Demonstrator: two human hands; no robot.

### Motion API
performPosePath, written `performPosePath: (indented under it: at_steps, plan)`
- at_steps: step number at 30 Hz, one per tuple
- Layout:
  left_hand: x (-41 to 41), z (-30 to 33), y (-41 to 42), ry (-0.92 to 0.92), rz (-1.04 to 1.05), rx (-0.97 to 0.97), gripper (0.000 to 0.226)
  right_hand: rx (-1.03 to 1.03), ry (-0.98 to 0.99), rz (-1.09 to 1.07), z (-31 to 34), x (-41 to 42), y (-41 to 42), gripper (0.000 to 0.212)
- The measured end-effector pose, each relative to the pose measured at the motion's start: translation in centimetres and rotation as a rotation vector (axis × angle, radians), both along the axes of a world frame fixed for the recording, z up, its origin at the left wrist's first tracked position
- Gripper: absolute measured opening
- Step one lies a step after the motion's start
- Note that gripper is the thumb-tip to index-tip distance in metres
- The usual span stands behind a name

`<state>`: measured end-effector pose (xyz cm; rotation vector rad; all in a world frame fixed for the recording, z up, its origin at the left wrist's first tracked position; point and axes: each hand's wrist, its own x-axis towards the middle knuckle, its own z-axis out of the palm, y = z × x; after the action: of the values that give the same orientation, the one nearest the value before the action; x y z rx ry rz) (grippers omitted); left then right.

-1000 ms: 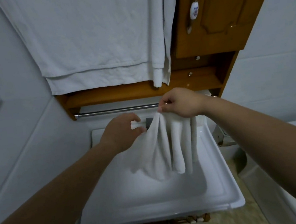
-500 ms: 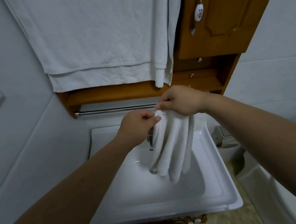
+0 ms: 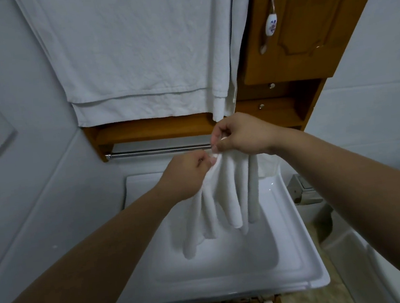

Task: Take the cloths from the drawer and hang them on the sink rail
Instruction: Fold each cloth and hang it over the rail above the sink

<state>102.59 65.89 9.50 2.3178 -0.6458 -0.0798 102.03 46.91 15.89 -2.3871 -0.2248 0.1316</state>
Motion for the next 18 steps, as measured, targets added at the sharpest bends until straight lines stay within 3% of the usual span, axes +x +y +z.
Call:
performPosePath:
  at_steps: [5, 11, 15, 18]
  plan:
    - [-0.5, -0.7, 0.7, -0.109, -0.025, 0.023, 0.018, 0.002, 0.089, 0.027, -0.1, -0.4, 0.3, 0.016]
    - [0.0, -1.4, 2.2, -0.245, -0.06, 0.12, 0.023, 0.005, 0.126, 0.016, -0.5, -0.7, -0.1, 0.014]
    - [0.2, -1.4, 2.7, -0.382, 0.082, 0.063, 0.023, 0.004, 0.135, 0.015, -1.3, -1.0, 0.0, 0.01]
    - [1.5, -1.3, 3.4, -0.36, 0.221, 0.063, 0.022, 0.053, 0.118, -0.016, -1.9, -1.2, -0.2, 0.006]
